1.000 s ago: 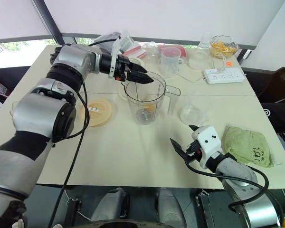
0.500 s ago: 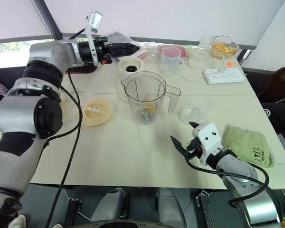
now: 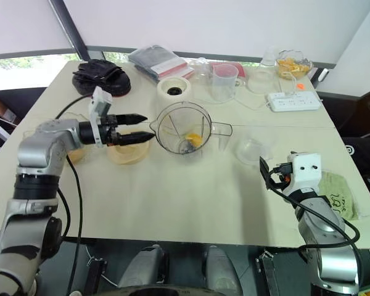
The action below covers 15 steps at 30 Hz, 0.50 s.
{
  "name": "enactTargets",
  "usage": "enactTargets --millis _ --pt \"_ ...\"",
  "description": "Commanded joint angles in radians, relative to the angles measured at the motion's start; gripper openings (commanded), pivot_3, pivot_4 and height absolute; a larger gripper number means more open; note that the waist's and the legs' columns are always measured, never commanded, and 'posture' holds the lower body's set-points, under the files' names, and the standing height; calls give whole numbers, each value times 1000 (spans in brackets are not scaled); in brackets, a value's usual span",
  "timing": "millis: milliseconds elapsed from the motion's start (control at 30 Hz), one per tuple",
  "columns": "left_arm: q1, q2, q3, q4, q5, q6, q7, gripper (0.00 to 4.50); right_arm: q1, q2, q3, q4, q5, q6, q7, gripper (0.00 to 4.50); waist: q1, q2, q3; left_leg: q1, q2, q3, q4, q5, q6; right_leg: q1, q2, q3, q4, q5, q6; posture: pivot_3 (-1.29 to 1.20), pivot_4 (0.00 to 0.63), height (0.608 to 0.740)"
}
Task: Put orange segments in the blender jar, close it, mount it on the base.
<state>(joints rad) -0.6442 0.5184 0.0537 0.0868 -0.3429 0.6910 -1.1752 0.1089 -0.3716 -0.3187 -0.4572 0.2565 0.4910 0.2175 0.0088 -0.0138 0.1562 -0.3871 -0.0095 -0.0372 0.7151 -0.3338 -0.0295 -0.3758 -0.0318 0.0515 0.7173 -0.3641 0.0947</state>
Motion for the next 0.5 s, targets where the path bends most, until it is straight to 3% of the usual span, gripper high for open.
enactTargets --millis 33,500 --pt "21 0 -31 -38 2 18 66 4393 -40 26 -15 32 4 -25 -29 4500 4 1 1 3 0 0 0 0 0 3 0 0 -1 0 0 0 150 740" --pt "-116 -25 42 159 -62 -18 211 4393 -131 41 -25 108 10 -24 -50 4500 -20 2 1 8 0 0 -5 0 1 6 1 0 -2 0 0 0 150 740"
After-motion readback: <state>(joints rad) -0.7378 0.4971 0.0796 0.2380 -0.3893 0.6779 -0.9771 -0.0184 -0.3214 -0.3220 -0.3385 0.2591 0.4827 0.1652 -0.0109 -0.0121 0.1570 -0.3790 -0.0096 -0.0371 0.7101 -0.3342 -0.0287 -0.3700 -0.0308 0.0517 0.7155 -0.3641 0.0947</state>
